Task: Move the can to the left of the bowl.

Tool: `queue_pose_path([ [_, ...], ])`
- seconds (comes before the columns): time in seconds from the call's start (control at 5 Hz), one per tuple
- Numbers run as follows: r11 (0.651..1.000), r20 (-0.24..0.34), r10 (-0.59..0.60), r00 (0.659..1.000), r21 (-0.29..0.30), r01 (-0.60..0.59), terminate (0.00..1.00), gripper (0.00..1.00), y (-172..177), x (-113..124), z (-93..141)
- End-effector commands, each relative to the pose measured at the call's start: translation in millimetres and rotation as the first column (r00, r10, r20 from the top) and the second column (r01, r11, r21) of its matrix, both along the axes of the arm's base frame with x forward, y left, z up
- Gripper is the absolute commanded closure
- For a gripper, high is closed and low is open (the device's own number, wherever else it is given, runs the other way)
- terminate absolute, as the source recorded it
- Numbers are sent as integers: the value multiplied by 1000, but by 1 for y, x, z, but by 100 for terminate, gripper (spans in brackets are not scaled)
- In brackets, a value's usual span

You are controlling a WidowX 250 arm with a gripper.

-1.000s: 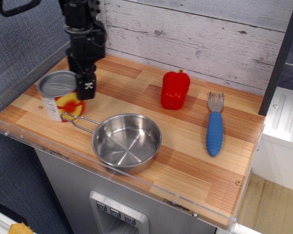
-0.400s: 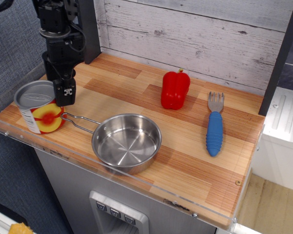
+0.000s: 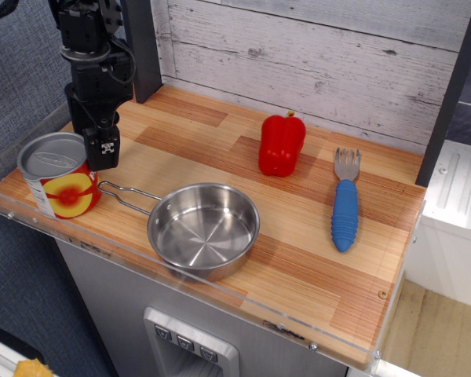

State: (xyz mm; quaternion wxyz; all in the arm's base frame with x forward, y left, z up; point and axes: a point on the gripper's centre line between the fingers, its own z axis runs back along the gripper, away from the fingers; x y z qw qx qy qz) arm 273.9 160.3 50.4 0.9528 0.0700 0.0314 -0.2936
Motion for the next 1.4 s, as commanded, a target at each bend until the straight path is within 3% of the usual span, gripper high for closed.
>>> queue_pose_path([
  [0.0,1000,188,26,982,7,-28,0,0,-23,53,39],
  [0.2,971,293,236,926,-43,-234,0,0,-33,74,47],
  [0.4,904,367,416,832,-74,-420,0,0,-39,89,48],
  [0.6,841,391,538,747,-191,-506,0,0,-32,95,45],
  [0.8,818,372,572,731,-204,-537,0,0,-31,105,40],
  [1.0,818,372,572,731,-204,-537,0,0,-31,105,40],
  [1.2,818,372,572,731,-204,-537,100,0,-31,105,40],
])
